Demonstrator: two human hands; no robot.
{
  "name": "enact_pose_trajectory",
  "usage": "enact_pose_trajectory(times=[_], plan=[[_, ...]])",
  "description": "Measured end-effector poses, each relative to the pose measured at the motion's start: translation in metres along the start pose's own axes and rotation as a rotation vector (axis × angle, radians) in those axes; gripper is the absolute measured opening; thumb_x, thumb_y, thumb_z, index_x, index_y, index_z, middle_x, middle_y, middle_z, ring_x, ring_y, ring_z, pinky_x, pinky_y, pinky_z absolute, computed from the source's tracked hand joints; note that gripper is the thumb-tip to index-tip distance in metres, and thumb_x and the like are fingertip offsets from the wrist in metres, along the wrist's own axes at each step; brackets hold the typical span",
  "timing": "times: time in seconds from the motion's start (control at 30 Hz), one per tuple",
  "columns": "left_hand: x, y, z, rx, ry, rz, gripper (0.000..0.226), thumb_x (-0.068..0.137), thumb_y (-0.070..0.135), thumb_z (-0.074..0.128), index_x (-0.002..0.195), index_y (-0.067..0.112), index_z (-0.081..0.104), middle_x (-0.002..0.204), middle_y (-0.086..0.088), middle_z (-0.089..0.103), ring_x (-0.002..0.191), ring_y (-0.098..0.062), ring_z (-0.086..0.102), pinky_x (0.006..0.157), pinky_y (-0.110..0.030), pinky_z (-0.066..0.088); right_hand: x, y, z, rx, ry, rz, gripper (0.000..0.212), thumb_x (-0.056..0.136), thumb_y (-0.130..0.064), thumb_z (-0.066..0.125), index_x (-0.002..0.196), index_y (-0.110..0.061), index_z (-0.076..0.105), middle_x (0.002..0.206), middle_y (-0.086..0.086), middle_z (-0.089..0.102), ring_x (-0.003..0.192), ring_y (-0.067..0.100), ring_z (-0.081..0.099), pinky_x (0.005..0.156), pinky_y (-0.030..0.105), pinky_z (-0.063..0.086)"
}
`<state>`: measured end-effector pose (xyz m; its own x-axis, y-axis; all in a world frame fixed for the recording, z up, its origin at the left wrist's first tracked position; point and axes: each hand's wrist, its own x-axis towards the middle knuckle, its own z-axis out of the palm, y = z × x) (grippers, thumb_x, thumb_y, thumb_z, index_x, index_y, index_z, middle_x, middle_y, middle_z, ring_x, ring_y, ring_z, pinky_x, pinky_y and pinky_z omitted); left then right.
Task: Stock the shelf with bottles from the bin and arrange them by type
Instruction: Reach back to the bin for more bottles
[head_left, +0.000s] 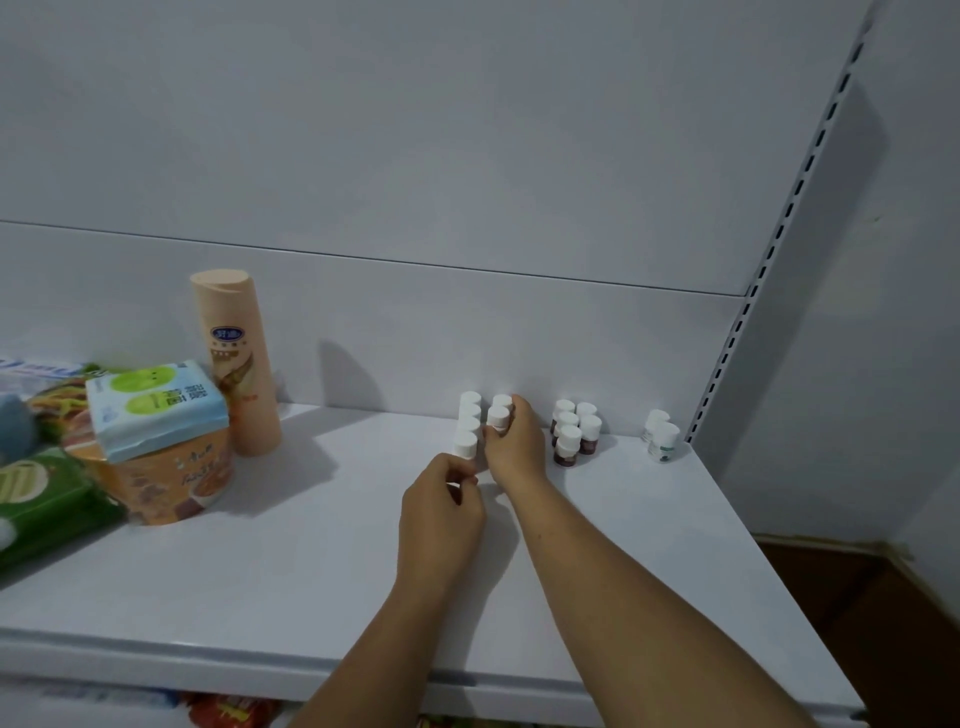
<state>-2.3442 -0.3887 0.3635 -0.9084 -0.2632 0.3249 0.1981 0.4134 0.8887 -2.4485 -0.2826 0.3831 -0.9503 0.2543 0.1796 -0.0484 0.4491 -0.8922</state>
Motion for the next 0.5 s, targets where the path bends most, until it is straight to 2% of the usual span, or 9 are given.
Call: enact_pose_trajectory(times=[0.23,0.37,0.5], plan=[[-0.0014,0.0039,-0.0008,0.024,-0.003,-0.004,0.020,0.098,0.009,0.060,0.095,0.027,0.067,0.091,0.015,0.069,0.086,0.002,0.062,0.068,-0.009,0.046,-0.0006,0.0063,0.0010,0.078,0.035,-0.046,0.026,0.095,-0.007,0.063,0.116,-0.022,0.066,0.095,-0.016,0.065,0.094,0.012,0.062,0.081,0.022,0.046],[-0.0017,0.0043,-0.0008,0.030,-0.002,-0.009,0.021,0.098,0.009,0.060,0.094,0.029,0.067,0.090,0.015,0.069,0.085,0.001,0.062,0.068,-0.008,0.045,-0.0028,0.0060,0.0010,0.073,0.041,-0.060,0.033,0.099,-0.013,0.060,0.129,-0.026,0.065,0.105,-0.018,0.062,0.099,0.008,0.059,0.085,0.020,0.041],[-0.0013,0.0040,0.0000,0.040,0.001,-0.008,0.022,0.097,0.009,0.060,0.092,0.029,0.067,0.088,0.015,0.069,0.084,0.000,0.062,0.067,-0.009,0.045,-0.0027,0.0073,0.0013,0.056,0.054,-0.069,0.035,0.101,-0.015,0.054,0.133,-0.026,0.064,0.112,-0.011,0.067,0.097,0.008,0.056,0.081,0.018,0.038]])
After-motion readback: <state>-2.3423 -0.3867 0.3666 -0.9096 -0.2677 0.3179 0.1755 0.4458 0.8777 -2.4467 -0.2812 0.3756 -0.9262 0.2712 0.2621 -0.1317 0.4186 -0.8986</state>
